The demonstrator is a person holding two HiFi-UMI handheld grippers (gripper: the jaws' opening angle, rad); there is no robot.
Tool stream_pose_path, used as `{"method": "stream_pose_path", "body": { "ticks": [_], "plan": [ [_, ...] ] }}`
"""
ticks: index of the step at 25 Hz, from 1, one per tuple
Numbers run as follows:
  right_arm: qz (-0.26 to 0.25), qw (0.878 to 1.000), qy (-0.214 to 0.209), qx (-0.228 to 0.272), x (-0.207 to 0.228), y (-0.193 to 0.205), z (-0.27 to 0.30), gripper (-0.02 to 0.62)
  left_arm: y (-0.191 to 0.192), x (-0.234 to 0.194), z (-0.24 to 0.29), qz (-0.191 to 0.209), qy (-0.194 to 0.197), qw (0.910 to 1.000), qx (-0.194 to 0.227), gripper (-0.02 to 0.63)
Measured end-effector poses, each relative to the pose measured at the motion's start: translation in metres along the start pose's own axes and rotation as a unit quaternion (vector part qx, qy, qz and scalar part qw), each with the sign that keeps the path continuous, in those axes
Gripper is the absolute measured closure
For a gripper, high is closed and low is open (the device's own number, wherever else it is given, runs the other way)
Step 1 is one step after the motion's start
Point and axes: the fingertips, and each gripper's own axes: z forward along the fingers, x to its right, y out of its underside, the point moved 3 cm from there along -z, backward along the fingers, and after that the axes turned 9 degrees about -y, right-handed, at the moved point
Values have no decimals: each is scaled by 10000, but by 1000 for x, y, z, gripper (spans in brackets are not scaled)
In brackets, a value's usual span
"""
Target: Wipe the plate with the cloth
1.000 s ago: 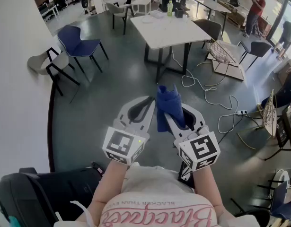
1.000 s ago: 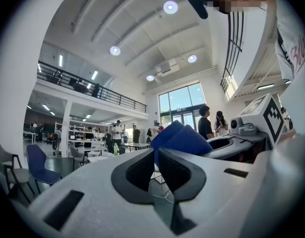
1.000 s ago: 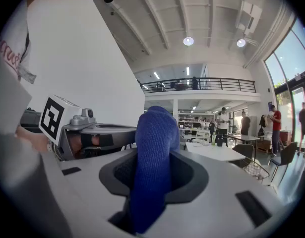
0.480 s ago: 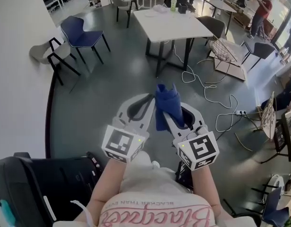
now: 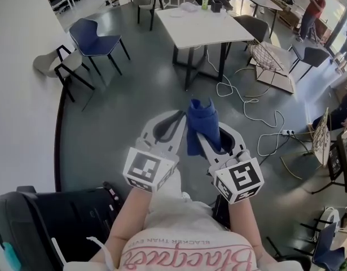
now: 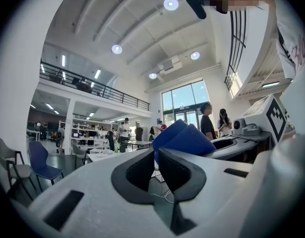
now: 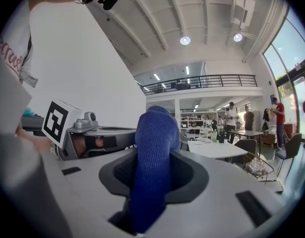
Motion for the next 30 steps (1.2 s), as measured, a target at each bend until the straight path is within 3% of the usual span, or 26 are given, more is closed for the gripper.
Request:
{"method": "stream_pose_path", "body": {
  "ticks": [9,20,30],
  "plan": [
    [101,9999,57,34,53,6,36,472,11,-29,64,-22,93,10000,-29,600],
    [128,9999,18,-19,134,-8,161,472,18,-143,166,-47,-142,9999,50,600],
    [45,9999,114,-94,196,-28,268,472,21,-228,251,-88,4,9999,61,600]
  ]
}}
